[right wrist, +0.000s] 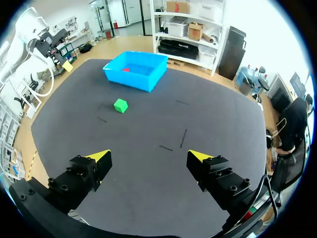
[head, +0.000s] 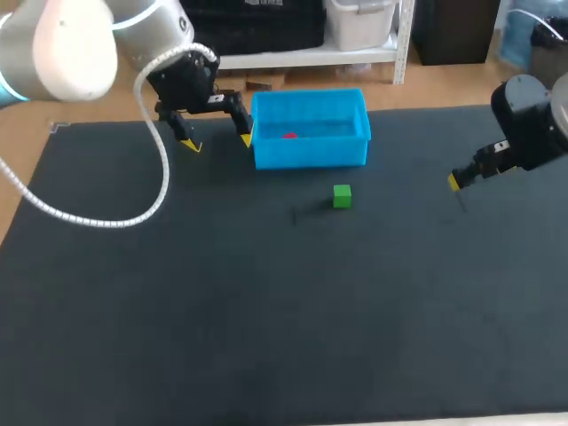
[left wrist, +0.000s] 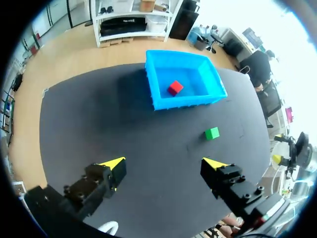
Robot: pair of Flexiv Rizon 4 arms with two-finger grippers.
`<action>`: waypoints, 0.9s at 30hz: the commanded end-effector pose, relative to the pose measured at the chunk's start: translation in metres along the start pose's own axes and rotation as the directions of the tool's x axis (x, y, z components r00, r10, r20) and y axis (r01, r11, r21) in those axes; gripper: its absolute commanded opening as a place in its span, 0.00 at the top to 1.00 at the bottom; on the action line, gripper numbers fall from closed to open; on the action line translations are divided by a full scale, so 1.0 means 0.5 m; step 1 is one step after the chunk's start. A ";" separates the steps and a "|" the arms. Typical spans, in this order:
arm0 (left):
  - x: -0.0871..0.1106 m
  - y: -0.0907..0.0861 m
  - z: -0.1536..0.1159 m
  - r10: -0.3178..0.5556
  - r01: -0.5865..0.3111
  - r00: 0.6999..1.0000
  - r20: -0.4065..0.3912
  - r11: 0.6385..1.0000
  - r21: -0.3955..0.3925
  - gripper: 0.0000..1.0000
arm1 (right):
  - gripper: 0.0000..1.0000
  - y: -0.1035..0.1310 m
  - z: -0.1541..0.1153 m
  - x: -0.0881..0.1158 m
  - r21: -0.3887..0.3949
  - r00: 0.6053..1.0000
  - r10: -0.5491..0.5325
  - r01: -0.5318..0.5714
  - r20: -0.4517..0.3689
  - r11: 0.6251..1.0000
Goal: Use the left arm to pick the red cube and place it into the blue plastic box first, then use the right arm to grasp the green cube and put it into the same blue plastic box after the first action is fully finished.
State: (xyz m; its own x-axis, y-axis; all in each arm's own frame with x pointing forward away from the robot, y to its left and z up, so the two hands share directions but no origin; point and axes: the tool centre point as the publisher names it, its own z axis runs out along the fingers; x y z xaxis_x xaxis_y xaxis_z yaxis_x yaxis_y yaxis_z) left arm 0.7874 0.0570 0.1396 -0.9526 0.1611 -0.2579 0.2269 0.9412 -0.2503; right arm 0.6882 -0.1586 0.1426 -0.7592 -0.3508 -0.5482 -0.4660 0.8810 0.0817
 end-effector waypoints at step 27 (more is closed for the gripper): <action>0.186 0.125 -0.028 0.141 -0.212 0.868 0.477 0.972 0.099 0.00 | 0.00 0.000 0.000 0.001 0.001 1.000 0.000 0.000 0.001 1.000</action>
State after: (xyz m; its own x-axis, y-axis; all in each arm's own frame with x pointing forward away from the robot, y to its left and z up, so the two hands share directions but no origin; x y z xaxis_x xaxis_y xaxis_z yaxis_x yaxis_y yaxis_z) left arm 0.7168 0.1301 0.1149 -0.8397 0.2771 -0.4670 0.4346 0.8585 -0.2721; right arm 0.6882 -0.1585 0.1426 -0.7592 -0.3508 -0.5482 -0.4660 0.8810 0.0817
